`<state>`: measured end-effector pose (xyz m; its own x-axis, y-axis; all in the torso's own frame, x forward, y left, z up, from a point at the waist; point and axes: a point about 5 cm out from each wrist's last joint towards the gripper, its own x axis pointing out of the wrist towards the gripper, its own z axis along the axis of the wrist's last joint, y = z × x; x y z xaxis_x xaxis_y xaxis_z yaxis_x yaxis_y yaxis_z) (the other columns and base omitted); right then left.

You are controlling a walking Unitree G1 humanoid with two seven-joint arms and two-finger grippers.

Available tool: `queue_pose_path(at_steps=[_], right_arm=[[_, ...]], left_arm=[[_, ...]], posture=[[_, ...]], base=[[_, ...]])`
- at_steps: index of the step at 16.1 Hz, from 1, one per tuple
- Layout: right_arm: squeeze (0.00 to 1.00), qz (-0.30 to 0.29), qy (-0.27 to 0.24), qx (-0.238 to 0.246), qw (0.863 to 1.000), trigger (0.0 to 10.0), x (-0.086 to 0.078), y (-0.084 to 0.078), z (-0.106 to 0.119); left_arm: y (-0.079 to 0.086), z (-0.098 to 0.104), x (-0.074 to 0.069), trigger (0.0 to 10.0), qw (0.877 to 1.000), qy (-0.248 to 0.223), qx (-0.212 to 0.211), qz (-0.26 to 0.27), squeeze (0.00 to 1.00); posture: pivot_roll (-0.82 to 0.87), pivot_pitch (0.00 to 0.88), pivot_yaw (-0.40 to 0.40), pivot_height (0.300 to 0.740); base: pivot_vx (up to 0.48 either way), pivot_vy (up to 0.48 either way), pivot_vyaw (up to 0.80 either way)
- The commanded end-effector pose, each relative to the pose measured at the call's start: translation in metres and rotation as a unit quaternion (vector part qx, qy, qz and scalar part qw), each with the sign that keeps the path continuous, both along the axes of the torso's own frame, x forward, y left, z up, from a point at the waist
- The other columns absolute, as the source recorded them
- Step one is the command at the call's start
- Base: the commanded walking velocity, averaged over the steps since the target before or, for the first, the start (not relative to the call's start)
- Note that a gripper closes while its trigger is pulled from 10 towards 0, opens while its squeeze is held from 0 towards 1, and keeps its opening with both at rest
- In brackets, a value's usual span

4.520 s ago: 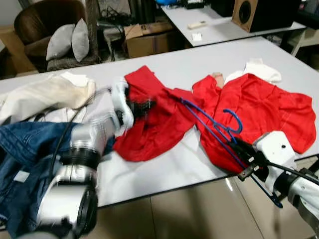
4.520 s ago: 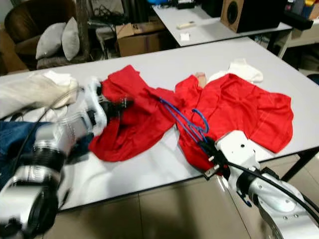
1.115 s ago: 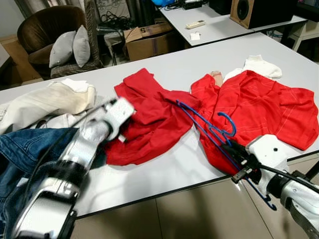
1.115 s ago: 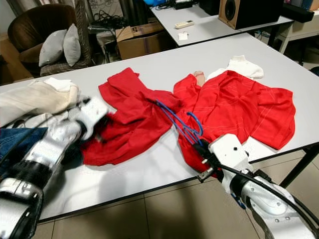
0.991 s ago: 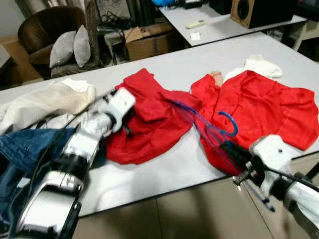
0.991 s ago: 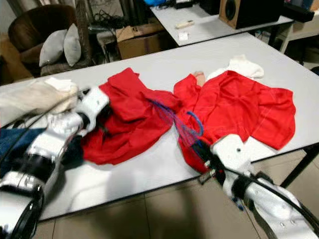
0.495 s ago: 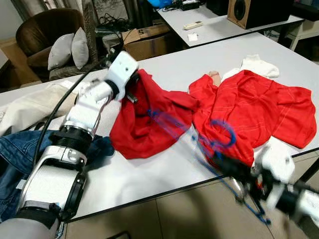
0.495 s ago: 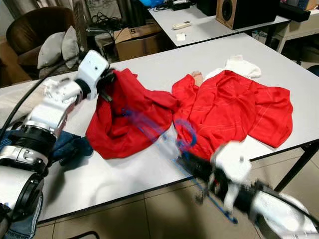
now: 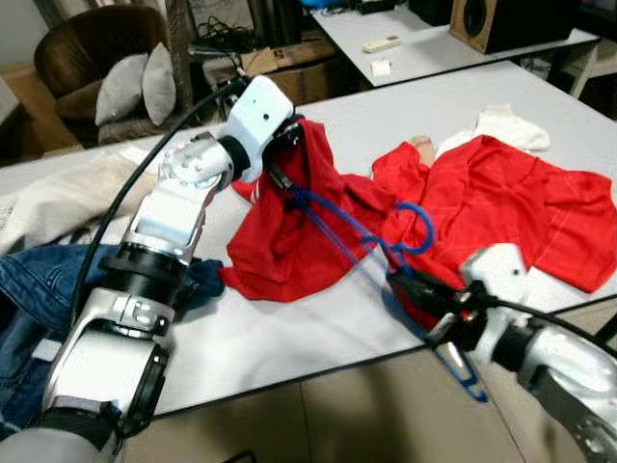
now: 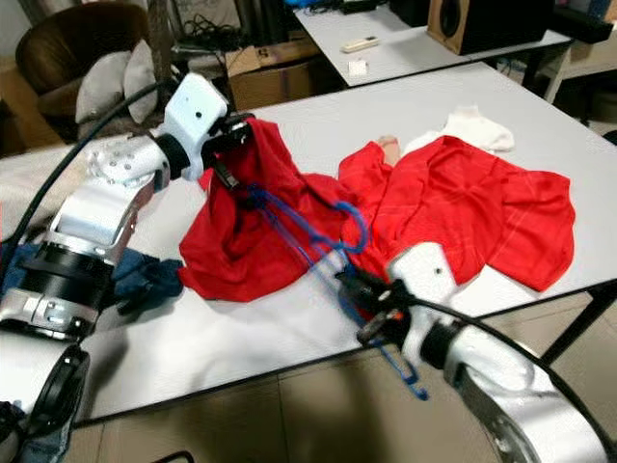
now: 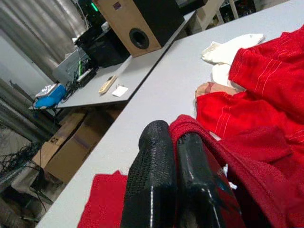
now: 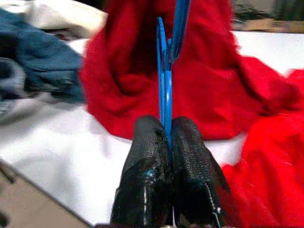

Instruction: Hang hanger

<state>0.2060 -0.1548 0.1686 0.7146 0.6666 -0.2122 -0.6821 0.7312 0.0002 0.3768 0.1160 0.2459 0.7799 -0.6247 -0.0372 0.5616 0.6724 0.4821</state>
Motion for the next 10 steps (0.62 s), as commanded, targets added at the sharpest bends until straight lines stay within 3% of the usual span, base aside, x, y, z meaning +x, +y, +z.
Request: queue_pose_path(at_steps=[1,4,6,8,9,10], right_arm=[[0.00,0.023,-0.002,0.010,1.000,10.0,-0.003,0.007,0.003],[0.00,0.007,0.015,0.015,1.000,10.0,0.006,0.010,-0.003],[0.00,-0.033,0.053,0.061,0.996,10.0,0.022,0.020,-0.012],[0.00,-0.071,0.116,0.147,0.980,10.0,0.032,0.025,-0.024],[0.00,-0.080,0.128,0.160,0.976,10.0,0.034,0.024,-0.027],[0.00,-0.123,0.144,0.202,0.961,10.0,0.038,0.018,-0.029]], left_arm=[[0.007,-0.004,0.000,0.0,1.000,0.002,0.009,0.019,0.00],[-0.001,-0.002,-0.007,0.0,1.000,0.011,-0.010,-0.001,0.00],[-0.009,0.002,-0.011,0.0,1.000,0.012,-0.020,-0.019,0.00],[-0.015,0.007,-0.013,0.0,0.999,0.004,-0.027,-0.027,0.00],[-0.017,0.008,-0.014,0.0,0.999,0.003,-0.026,-0.028,0.00],[-0.015,0.009,-0.014,0.0,1.000,-0.005,-0.009,-0.018,0.00]], posture=[[-0.15,0.000,0.134,0.740],[-0.15,0.000,0.134,0.740],[-0.16,0.000,0.135,0.740],[-0.17,0.000,0.136,0.740],[-0.16,0.000,0.132,0.740],[-0.16,0.000,0.125,0.740]], base=[[0.000,0.000,0.00],[0.000,0.000,0.00],[0.000,0.000,0.00],[0.000,0.000,0.00],[0.000,0.000,0.00],[0.000,0.000,0.00]])
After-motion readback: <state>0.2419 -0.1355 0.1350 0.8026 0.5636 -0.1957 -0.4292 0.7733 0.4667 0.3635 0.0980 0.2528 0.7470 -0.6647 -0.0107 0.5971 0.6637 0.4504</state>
